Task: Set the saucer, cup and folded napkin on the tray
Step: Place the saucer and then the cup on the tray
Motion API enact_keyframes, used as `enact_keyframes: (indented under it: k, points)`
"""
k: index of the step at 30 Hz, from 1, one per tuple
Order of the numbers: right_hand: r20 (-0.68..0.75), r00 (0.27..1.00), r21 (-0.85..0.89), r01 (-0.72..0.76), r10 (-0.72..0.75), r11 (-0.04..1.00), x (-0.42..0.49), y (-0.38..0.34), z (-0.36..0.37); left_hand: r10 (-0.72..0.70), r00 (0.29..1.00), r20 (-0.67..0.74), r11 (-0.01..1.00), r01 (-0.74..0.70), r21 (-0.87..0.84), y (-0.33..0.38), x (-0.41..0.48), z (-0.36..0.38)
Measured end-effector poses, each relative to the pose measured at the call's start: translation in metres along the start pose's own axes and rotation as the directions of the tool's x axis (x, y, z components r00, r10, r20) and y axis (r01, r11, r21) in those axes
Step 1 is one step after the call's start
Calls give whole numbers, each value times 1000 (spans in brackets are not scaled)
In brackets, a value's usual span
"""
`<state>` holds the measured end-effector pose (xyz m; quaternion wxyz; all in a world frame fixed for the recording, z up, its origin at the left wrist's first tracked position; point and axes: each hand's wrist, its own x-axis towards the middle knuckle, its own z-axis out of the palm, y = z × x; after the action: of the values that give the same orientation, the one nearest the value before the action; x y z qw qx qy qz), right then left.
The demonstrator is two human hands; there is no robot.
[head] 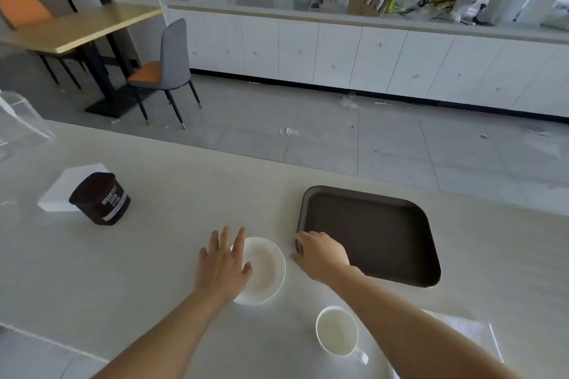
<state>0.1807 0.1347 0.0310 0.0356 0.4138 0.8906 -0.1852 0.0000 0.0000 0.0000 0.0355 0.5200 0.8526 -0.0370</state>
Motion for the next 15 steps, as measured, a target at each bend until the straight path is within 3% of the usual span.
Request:
enact_keyframes:
  k: [7,15]
  points:
    - [191,975,19,-121,115,992,12,-9,25,-81,992,95,995,86,-58,-10,-6,23]
    - [284,942,103,-214,177,972,21,-15,43,-166,963,211,953,212,-216,-11,-4,33]
